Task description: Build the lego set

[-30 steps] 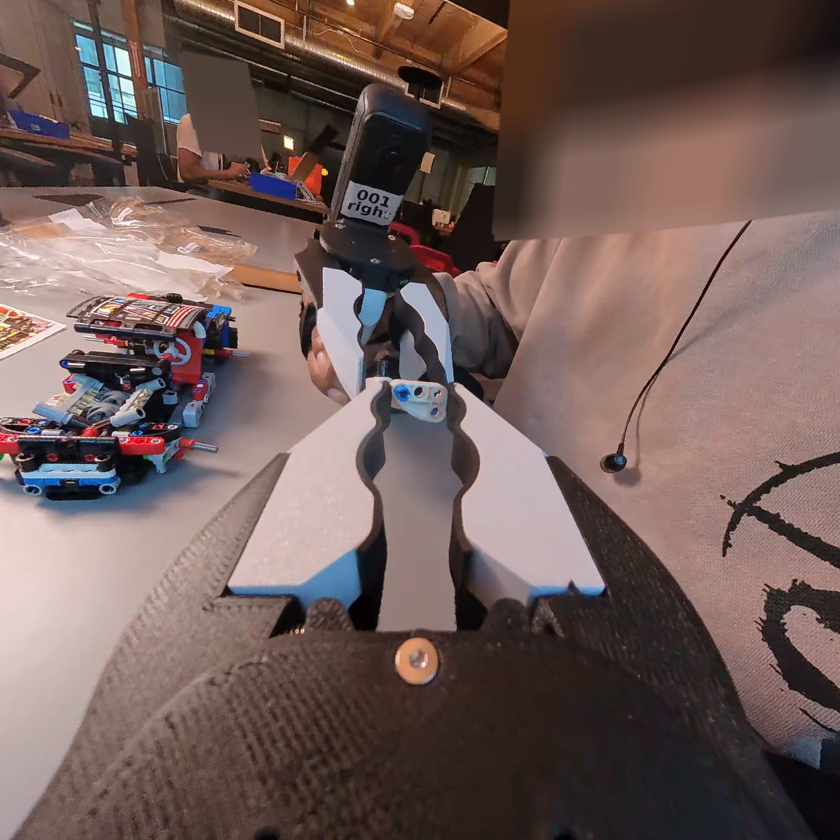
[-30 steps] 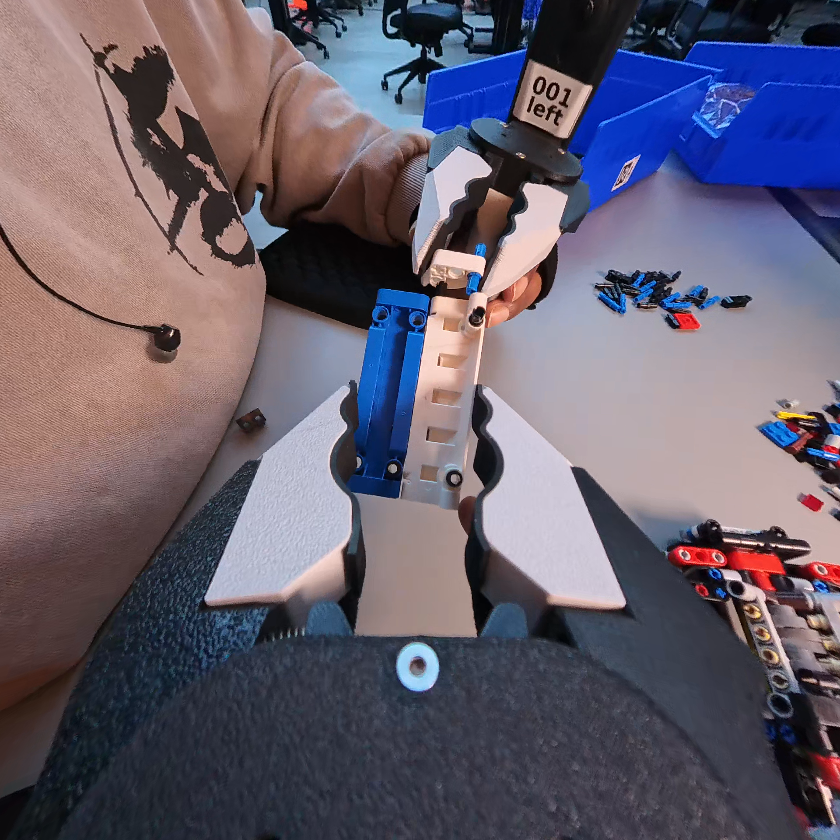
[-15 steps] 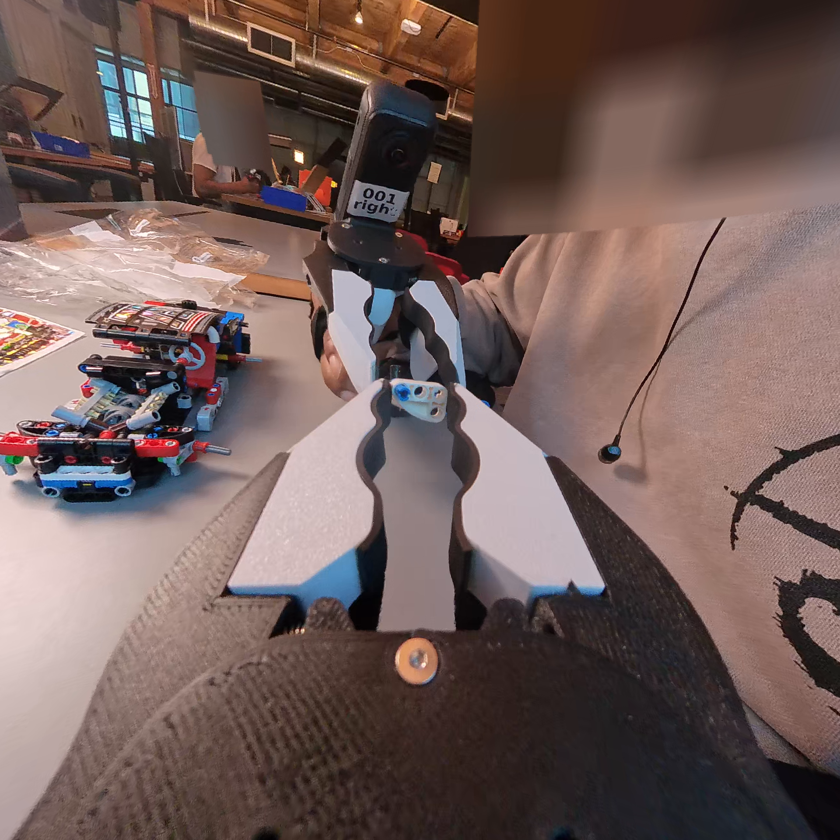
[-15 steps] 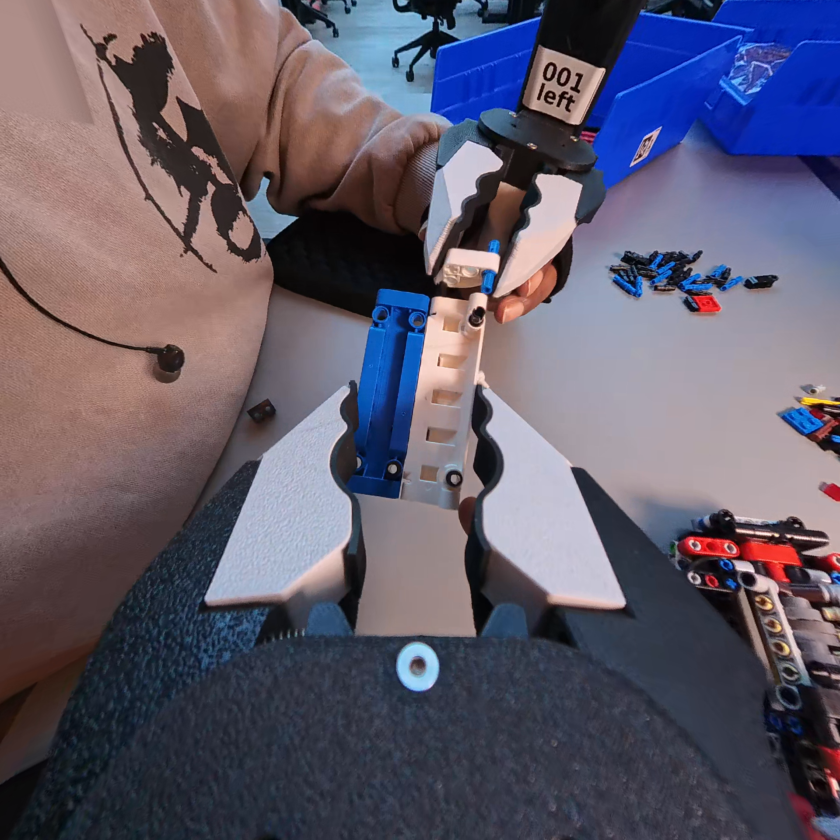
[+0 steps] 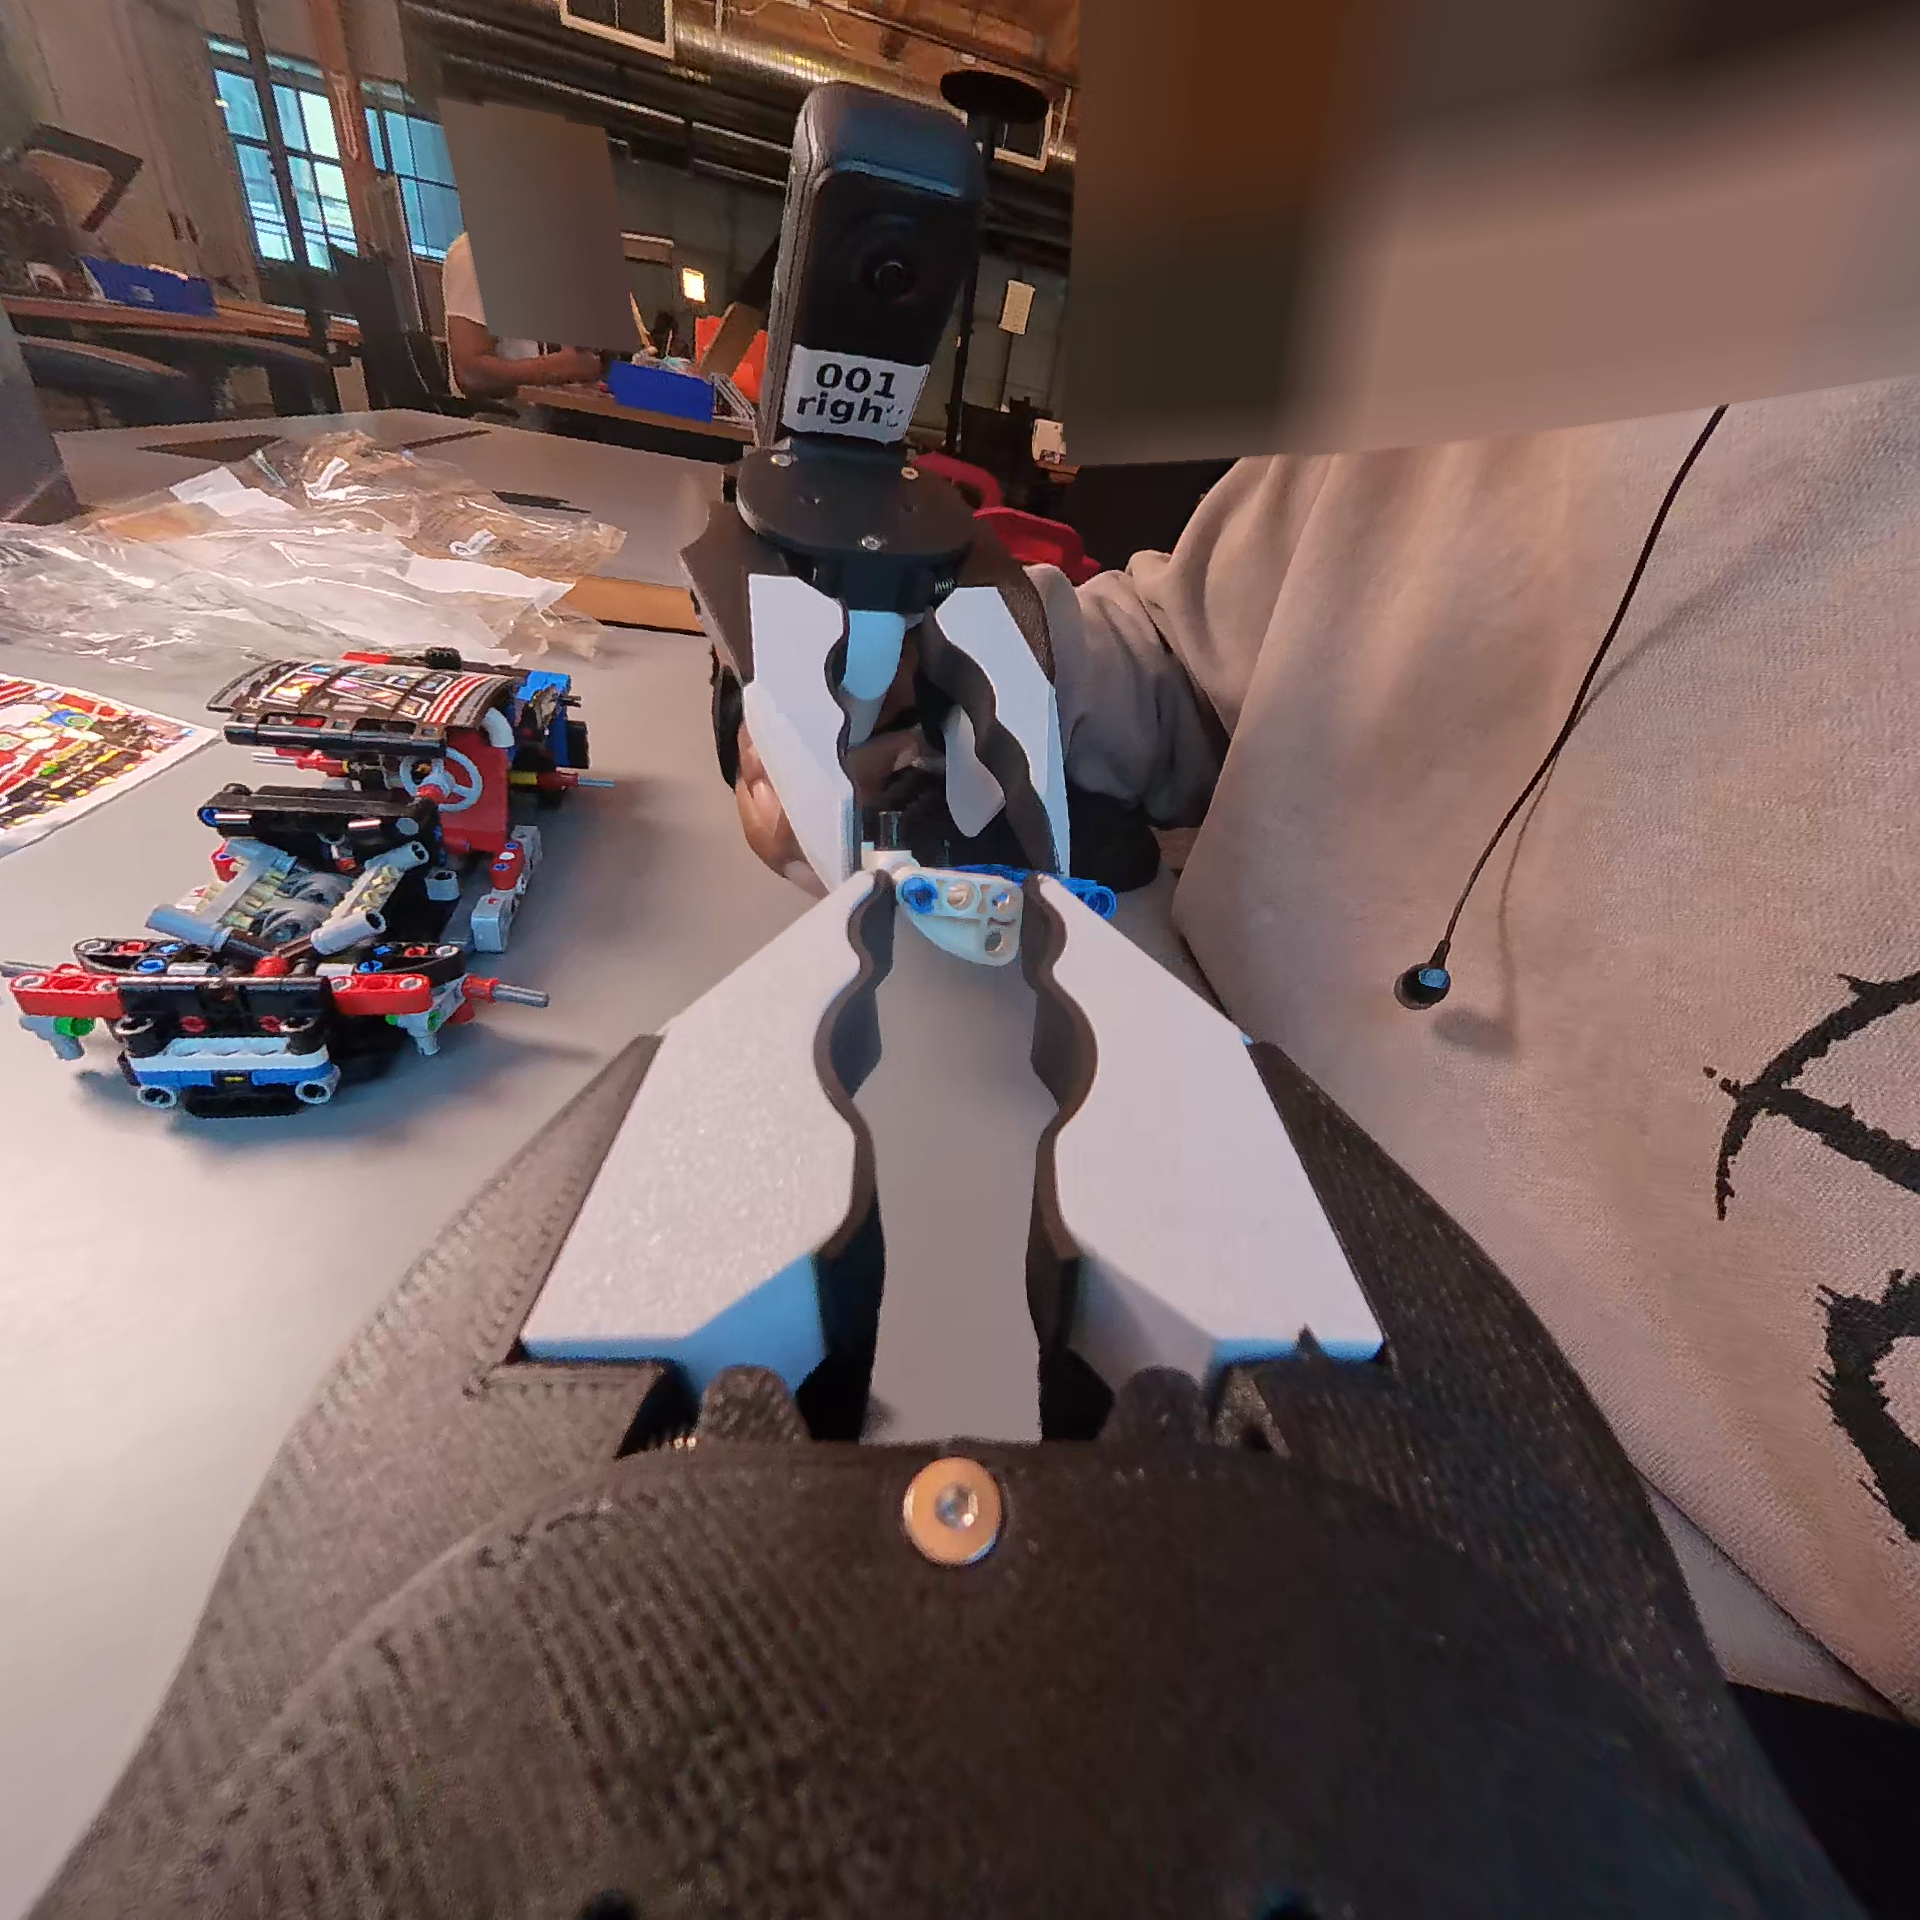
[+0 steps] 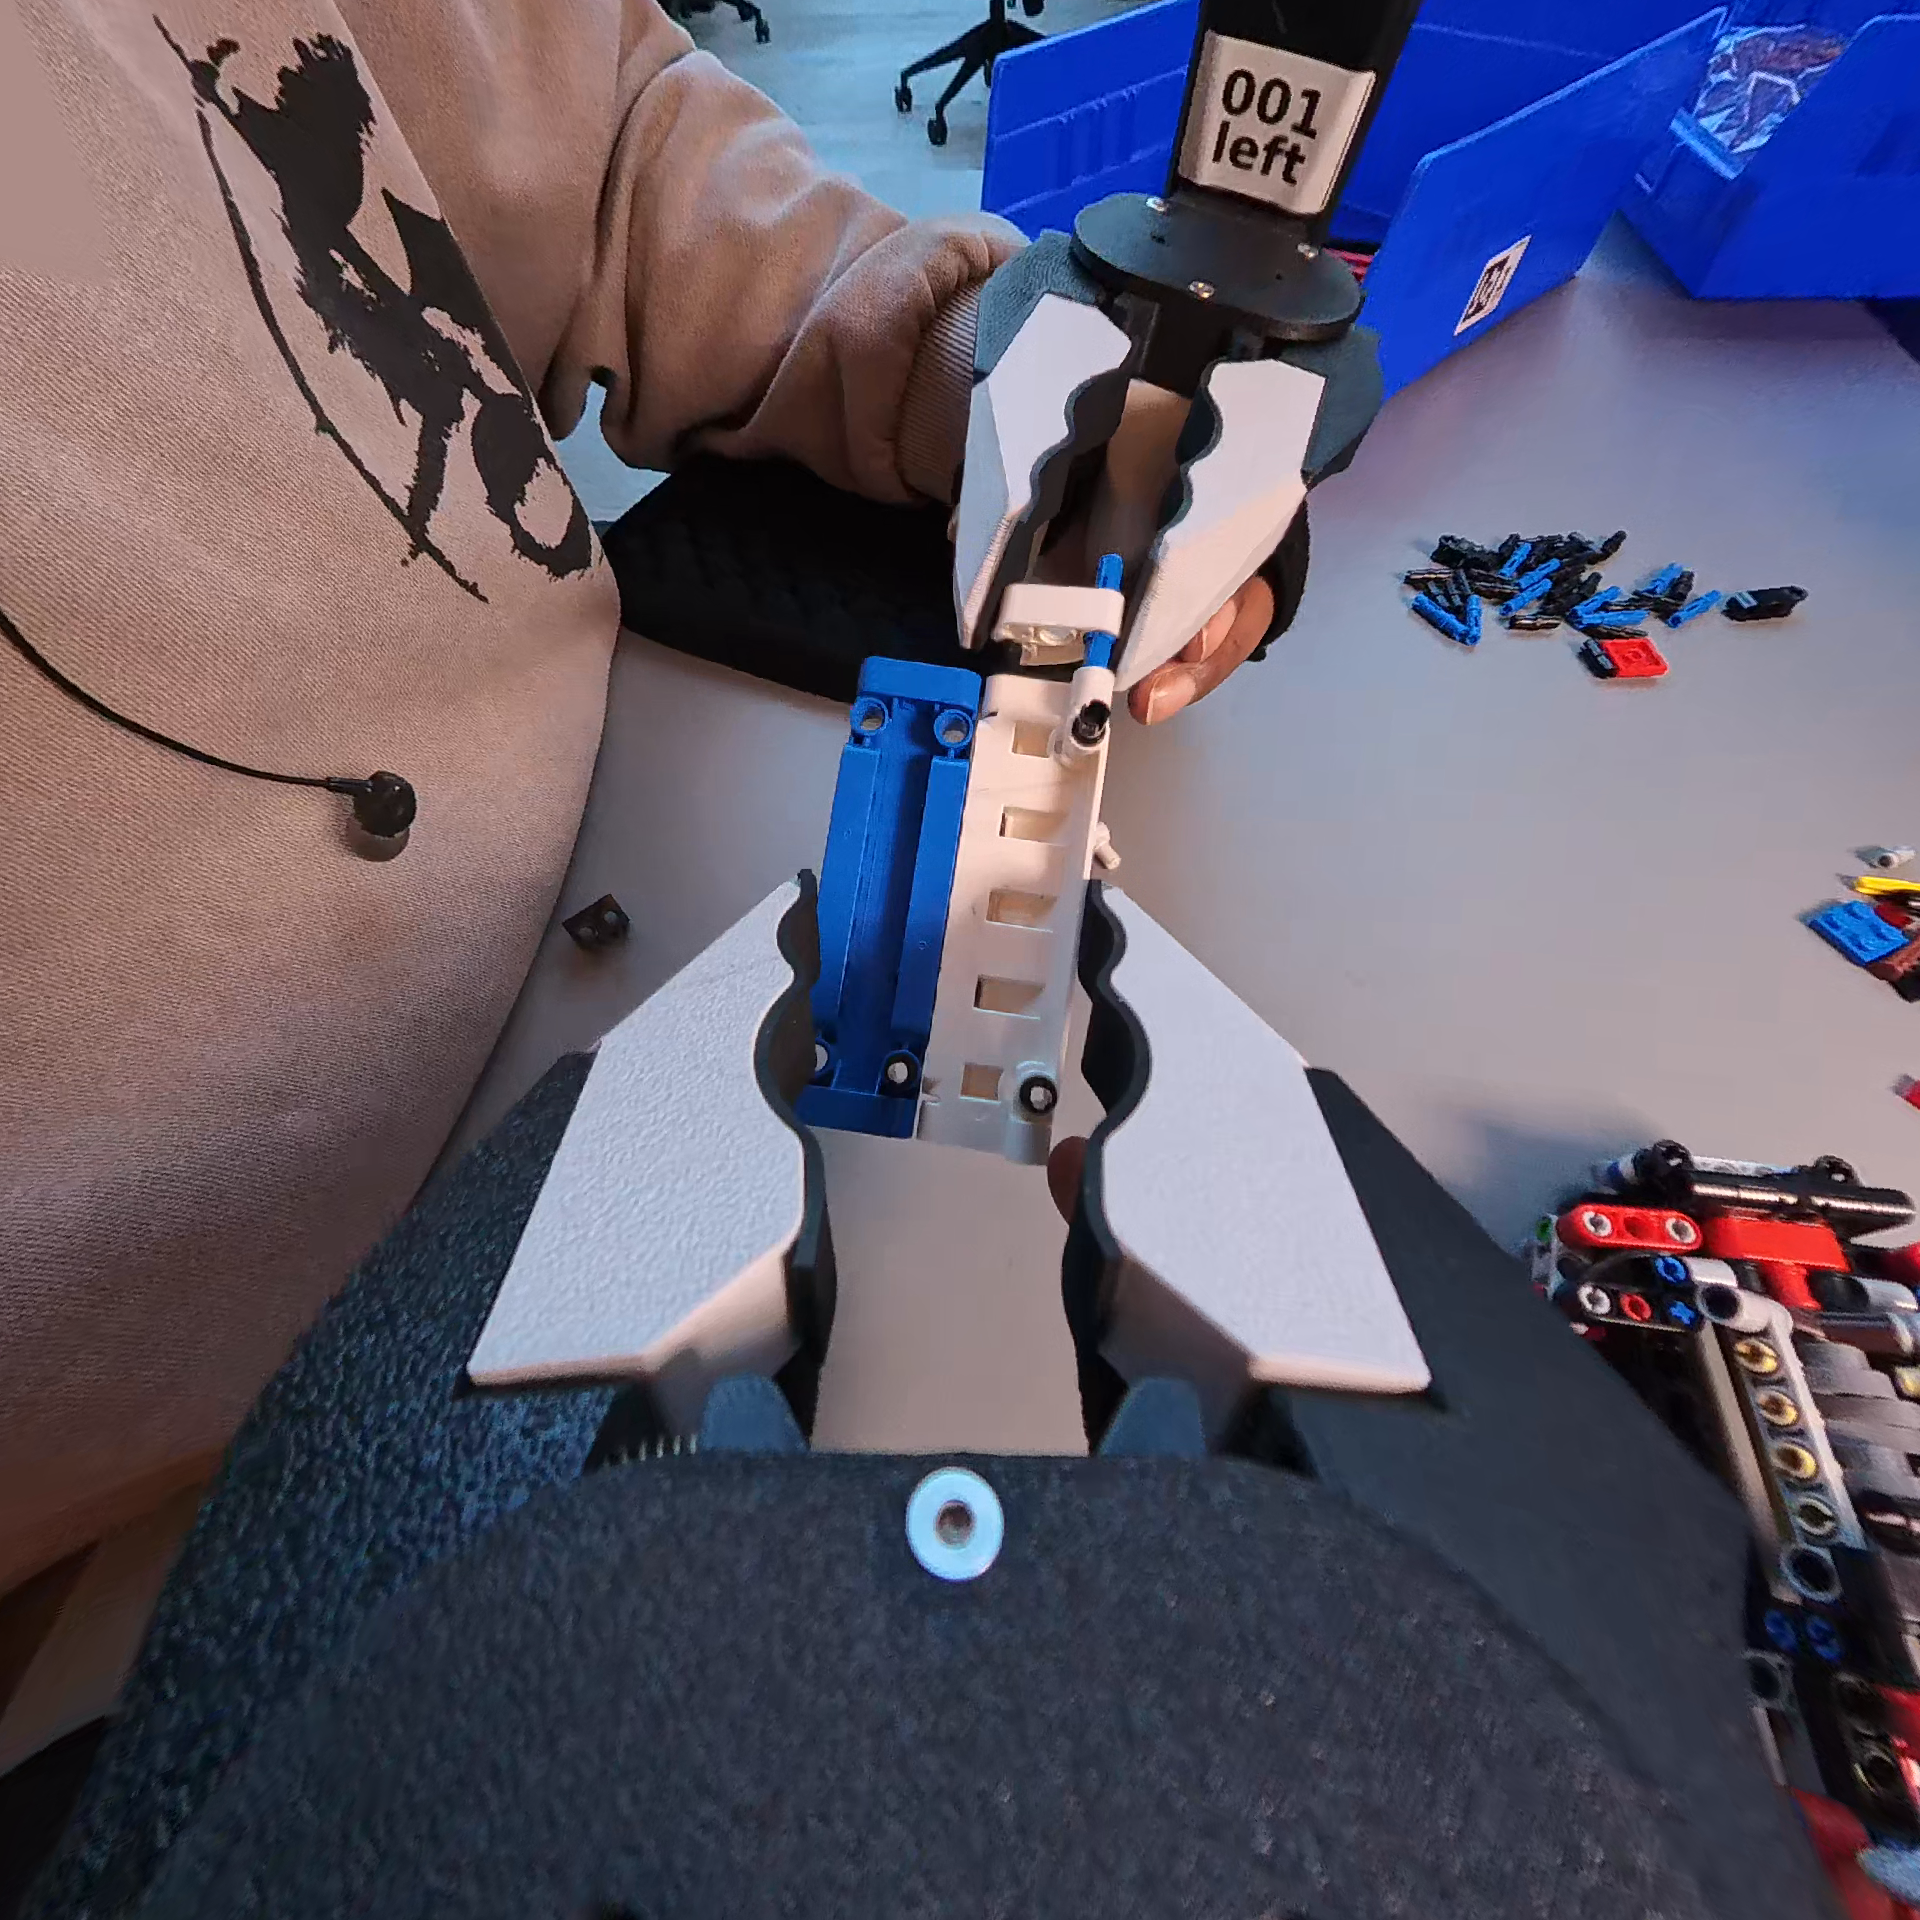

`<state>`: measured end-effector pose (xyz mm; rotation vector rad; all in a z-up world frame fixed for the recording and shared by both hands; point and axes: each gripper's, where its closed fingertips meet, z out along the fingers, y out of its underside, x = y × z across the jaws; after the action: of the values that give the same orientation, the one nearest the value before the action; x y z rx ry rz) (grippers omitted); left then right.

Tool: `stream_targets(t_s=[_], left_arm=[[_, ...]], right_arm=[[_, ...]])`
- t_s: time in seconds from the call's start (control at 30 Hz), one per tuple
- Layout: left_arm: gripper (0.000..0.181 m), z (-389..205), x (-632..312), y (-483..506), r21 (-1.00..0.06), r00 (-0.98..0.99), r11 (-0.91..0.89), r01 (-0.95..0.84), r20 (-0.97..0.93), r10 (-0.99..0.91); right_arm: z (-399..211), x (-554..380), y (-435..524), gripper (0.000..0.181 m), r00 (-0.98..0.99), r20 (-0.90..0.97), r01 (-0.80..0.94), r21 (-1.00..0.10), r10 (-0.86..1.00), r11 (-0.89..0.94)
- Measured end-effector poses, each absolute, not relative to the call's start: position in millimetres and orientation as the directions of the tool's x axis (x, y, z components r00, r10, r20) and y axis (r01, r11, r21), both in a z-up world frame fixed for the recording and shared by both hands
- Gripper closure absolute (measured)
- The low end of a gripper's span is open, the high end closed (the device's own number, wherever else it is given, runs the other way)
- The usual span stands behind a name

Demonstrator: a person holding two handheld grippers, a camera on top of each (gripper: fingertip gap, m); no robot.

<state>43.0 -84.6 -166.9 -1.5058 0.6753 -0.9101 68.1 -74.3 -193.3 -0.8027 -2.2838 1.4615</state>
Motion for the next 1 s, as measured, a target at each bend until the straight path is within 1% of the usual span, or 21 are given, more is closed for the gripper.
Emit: stream_targets(t_s=[0.13,0.23,0.63,0.77,0.83,1.0], left_arm=[[0.159,-168,44,-85,-0.988,0.530,-0.139,0.070,0.155,-0.834],[0.159,-170,42,-85,-0.988,0.540,-0.144,0.050,0.148,-0.828],[0.159,-175,44,-88,-0.986,0.540,-0.166,0.029,0.155,-0.827],[0.158,-180,44,-88,-0.986,0.545,-0.165,0.012,0.145,-0.826],[0.159,-171,45,-91,-0.985,0.522,-0.151,0.081,0.171,-0.835],[0.159,-163,46,-91,-0.986,0.513,-0.126,0.107,0.164,-0.843]], right_arm=[[-201,67,-75,0.133,-0.791,-0.025,0.311,-0.877,0.611,0.367],[-197,67,-75,0.133,-0.792,-0.049,0.309,-0.892,0.609,0.329],[-194,69,-76,0.133,-0.800,-0.037,0.283,-0.903,0.600,0.322],[-188,70,-77,0.134,-0.805,-0.053,0.263,-0.925,0.591,0.276],[-188,70,-79,0.134,-0.809,-0.057,0.256,-0.930,0.585,0.264],[-177,72,-80,0.135,-0.821,-0.134,0.237,-0.964,0.555,0.117]])
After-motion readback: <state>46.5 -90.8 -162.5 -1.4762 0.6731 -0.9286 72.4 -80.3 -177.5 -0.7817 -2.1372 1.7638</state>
